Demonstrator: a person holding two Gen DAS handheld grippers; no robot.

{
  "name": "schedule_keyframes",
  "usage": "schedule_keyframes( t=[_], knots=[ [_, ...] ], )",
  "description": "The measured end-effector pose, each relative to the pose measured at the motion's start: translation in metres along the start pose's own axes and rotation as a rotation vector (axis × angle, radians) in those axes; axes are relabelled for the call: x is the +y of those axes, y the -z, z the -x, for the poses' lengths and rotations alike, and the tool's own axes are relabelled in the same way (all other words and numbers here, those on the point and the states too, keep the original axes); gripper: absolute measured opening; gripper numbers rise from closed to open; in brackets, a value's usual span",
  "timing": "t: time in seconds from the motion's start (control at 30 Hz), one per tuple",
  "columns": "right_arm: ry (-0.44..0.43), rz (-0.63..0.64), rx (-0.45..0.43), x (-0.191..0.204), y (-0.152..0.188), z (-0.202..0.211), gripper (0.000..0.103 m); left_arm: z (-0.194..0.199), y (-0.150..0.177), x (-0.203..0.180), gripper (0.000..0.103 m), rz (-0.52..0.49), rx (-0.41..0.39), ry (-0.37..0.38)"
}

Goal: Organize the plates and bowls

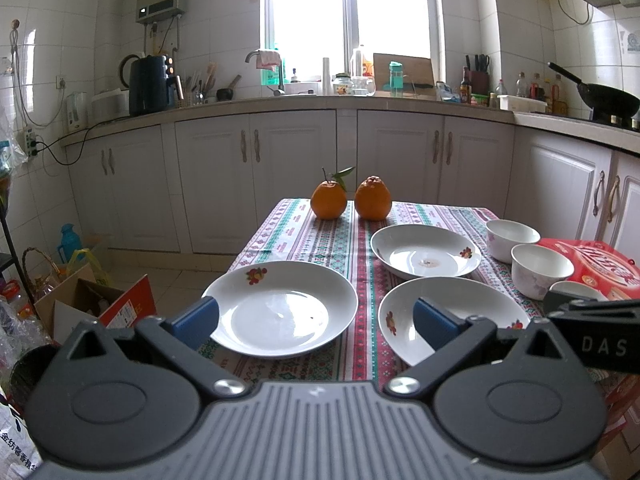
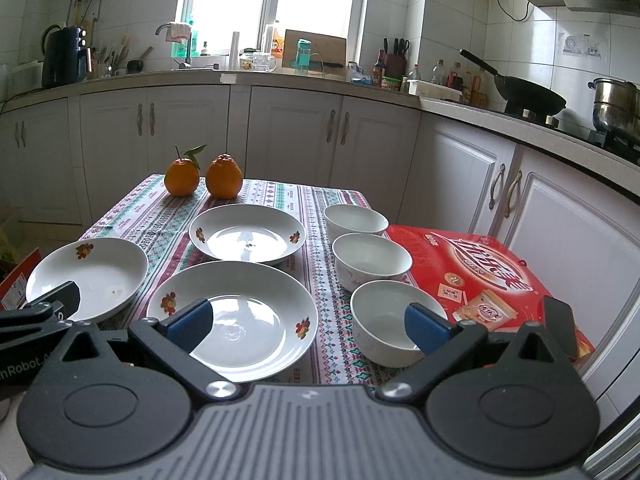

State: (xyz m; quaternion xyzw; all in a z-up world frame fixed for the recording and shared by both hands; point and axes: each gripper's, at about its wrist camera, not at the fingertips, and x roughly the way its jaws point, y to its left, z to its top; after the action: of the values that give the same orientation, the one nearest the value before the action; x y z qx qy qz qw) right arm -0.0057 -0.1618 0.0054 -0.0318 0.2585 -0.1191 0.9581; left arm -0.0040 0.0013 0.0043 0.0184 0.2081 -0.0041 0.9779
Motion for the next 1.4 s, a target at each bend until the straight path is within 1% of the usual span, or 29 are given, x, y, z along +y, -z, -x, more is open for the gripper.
schedule_keyframes(
  t=[0.53,0.87,1.03,1.2,1.3,1.4],
  knots=[
    [0.0,0.0,0.002,0.0,0.0,0.0,0.103,0.0,0.0,0.0,0.102,0.0,0.002,0.001],
    [-0.011,0.01,0.006,0.003,-0.004,-0.008,0.103,-0.006,-0.002,0.001,0.102,-0.012,0.0,-0.002],
    [-0.037,0.027,0.008,0.005,-0.009,-0.017,0.103,-0.017,-0.006,0.007,0.102,-0.006,0.018,0.023],
    [-0.095,0.022,0.037,0.007,-0.014,-0.031,0.103,-0.024,-0.009,0.005,0.102,-0.049,0.017,-0.008],
    [-0.144,0.018,0.055,0.006,-0.018,-0.039,0.103,-0.031,-0.011,0.007,0.102,-0.041,0.02,0.002],
    [-0.158,0.037,0.059,0.007,-0.022,-0.045,0.103,-0.036,-0.012,0.011,0.102,-0.035,0.003,0.009]
  ],
)
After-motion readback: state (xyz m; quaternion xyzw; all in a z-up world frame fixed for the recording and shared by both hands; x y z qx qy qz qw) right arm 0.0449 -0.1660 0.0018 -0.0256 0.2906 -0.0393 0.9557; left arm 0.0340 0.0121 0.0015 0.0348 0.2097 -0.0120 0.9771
